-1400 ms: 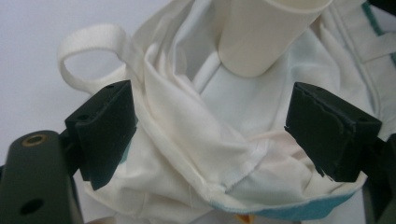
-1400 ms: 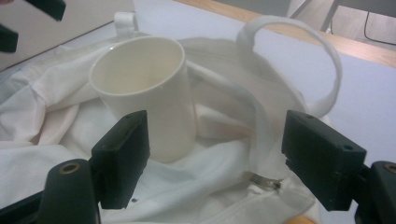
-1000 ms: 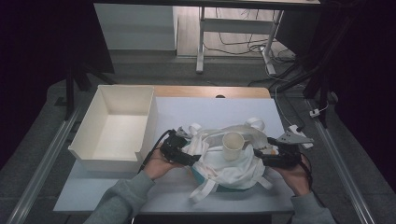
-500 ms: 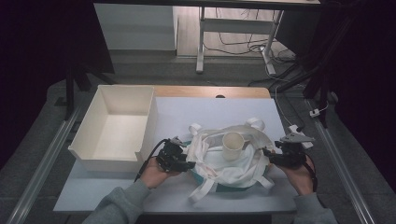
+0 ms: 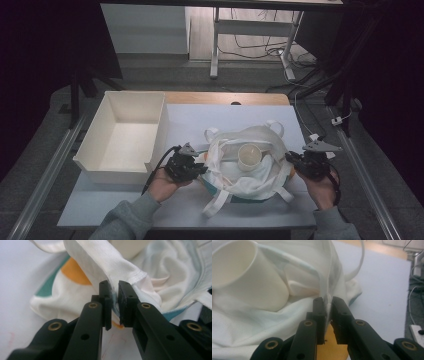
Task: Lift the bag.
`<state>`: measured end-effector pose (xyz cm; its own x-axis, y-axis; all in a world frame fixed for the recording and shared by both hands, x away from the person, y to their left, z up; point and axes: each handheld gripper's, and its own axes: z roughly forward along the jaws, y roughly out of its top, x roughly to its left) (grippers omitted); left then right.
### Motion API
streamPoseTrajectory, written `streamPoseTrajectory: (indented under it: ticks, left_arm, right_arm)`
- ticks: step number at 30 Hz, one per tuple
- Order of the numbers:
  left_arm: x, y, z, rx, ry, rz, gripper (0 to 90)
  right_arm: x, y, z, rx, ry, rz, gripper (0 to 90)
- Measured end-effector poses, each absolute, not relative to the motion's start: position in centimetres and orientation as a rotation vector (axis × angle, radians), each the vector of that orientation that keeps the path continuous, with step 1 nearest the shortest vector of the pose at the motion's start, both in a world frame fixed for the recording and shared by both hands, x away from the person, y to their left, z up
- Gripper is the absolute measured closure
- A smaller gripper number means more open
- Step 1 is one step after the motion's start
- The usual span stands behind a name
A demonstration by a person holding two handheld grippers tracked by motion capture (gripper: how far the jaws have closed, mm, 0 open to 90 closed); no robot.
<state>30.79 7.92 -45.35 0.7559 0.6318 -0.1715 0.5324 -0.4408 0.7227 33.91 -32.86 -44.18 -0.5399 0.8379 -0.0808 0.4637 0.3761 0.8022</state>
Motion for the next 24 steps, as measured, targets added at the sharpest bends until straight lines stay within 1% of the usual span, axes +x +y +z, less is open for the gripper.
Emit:
streamPoseTrajectory:
  ticks: [4, 11, 24]
  left_arm:
    - [30.8, 9.4, -43.4, 2.069, 0.865, 0.183, 82.1]
    - [31.7, 11.9, -41.6, 1.951, 0.894, 0.184, 82.5]
    - [32.8, 14.8, -38.9, 1.853, 0.91, 0.252, 83.3]
  right_arm:
    - [33.5, -33.3, -42.9, 1.12, 2.121, 1.094, 80.9]
    - [33.5, -33.2, -40.3, 1.075, 2.066, 1.166, 81.1]
    - [33.6, -32.1, -36.6, 0.995, 1.969, 1.288, 82.3]
